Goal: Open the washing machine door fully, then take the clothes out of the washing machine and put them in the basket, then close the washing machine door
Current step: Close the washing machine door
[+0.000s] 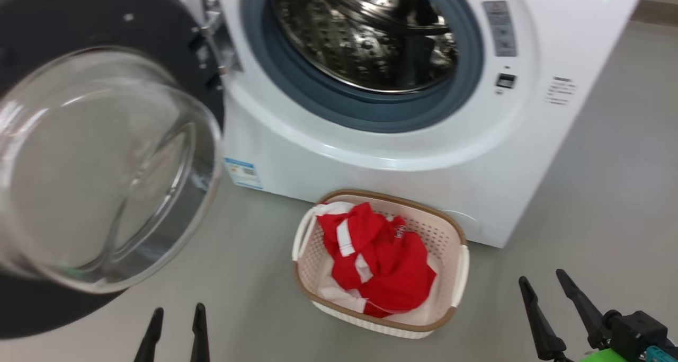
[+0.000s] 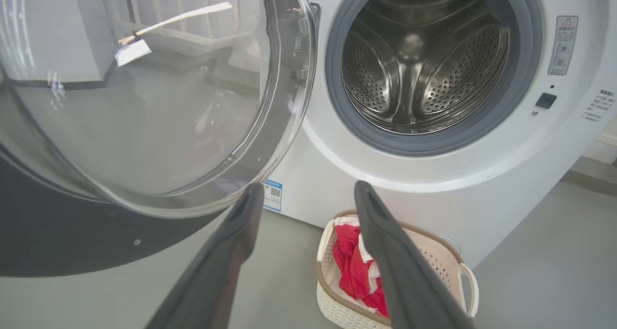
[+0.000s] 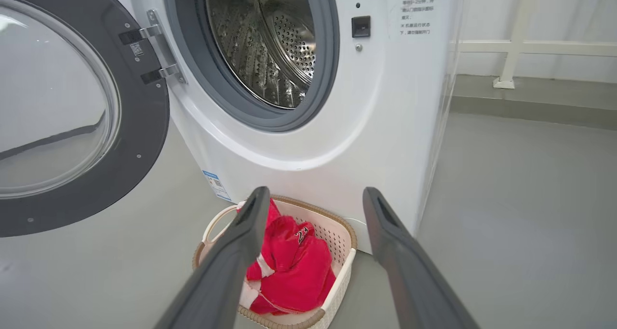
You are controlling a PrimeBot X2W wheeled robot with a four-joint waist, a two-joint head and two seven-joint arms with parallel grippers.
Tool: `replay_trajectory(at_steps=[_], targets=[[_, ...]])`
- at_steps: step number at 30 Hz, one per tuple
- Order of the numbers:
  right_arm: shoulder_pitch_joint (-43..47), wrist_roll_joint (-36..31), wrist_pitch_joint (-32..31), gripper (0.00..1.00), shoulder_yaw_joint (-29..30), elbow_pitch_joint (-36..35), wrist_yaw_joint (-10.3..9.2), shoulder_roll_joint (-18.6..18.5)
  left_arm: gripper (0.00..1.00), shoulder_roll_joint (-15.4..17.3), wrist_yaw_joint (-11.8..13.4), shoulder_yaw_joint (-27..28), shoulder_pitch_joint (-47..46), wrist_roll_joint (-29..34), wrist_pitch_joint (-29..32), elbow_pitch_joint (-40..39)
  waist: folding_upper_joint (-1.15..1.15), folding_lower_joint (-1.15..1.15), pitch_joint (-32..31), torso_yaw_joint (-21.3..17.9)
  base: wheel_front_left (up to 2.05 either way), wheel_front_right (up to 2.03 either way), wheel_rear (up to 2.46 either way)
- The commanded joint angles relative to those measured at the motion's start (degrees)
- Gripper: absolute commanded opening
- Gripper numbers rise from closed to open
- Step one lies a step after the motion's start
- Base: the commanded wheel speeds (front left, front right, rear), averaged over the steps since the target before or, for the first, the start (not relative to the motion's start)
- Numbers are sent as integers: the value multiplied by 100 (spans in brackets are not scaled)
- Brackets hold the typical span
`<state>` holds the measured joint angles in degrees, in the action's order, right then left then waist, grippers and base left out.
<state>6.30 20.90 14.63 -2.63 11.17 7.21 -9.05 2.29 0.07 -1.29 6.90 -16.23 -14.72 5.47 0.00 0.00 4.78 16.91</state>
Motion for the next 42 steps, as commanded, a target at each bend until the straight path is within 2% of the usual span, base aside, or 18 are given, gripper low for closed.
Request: replay_trajectory(at_steps=[1,8,16,26,27,28,29,30,33,36,39,42], targets=[[-213,27,37,100,-172,-103,28,-110,100,59,70,128,-10,-66,-28,-94,0,0,-133,604,0,0,0],[-270,37,37,100,-394,-61,28,-109,100,59,234,45,45,-200,-28,-85,0,0,-170,1093,0,0,0],[-616,91,37,100,-877,95,28,-274,100,59,475,92,119,-431,-28,-232,0,0,-77,1192,0,0,0],[-789,175,37,100,-1114,215,28,-290,100,59,555,144,194,-561,-28,-357,0,0,-94,1204,0,0,0],[-784,180,37,100,-1121,215,28,-287,91,59,538,160,183,-575,-28,-400,0,0,-103,1202,0,0,0],[-774,184,37,100,-1125,213,28,-279,47,59,505,182,167,-578,-28,-467,0,0,-113,1199,0,0,0],[-762,187,37,100,-1127,210,28,-269,27,59,466,211,154,-556,-28,-546,0,0,-121,1197,0,0,0],[-746,189,37,100,-1124,207,28,-258,1,59,429,247,141,-519,-28,-627,0,0,-130,1193,0,0,0],[-708,189,37,100,-1108,198,28,-231,0,59,335,362,90,-454,-28,-829,0,0,-144,1188,0,0,0],[-658,184,37,100,-1065,179,28,-200,0,59,178,710,-70,-408,-28,-1257,0,0,-142,1185,0,0,0],[-618,176,37,100,-1009,152,28,-187,0,59,-49,1188,-328,-328,-28,-1729,0,0,-115,1188,0,0,0],[-587,165,37,100,-954,132,28,-184,0,60,-381,1750,-703,-155,-28,-2079,0,0,-77,1195,0,0,0]])
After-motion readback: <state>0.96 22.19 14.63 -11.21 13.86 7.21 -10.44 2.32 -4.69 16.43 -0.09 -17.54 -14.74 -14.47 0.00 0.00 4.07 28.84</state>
